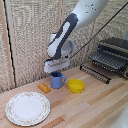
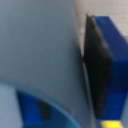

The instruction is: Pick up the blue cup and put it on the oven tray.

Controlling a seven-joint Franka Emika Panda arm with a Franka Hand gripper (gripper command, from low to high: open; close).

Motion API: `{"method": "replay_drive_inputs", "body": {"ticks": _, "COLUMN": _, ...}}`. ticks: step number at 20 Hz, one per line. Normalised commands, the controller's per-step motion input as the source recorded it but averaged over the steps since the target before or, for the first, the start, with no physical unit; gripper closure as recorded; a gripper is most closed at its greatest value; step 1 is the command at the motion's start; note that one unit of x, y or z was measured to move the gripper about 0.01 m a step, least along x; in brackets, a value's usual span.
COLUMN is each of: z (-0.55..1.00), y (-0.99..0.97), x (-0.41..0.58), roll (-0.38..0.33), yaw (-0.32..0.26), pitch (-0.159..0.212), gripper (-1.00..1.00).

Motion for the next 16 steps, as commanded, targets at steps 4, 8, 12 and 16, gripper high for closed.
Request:
{"method": "replay_drive_inputs", "body": {"ticks": 4, "z": 0.03, "y": 0.0, "x": -0.137, "roll": -0.015, "yaw": 0.0, "pitch": 0.018, "gripper": 1.0}}
{"method": "replay_drive_inputs", "body": {"ticks": 8, "z": 0.66, "y": -0.06, "x": 0.011, "roll": 0.031, "yaw": -0.002, "pitch": 0.118, "gripper": 1.0}}
{"method": "replay_drive_inputs", "body": {"ticks": 12, "z": 0.96, "y": -0.11, "x": 0.167, "roll": 0.074, "yaw": -0.052, "pitch": 0.007, "gripper": 1.0}}
{"method": "replay_drive_inputs", "body": {"ticks": 16, "z": 0.99, "y": -0.08, "x": 0.269, "roll": 0.032, "yaw": -0.091, "pitch": 0.0, "gripper": 1.0}}
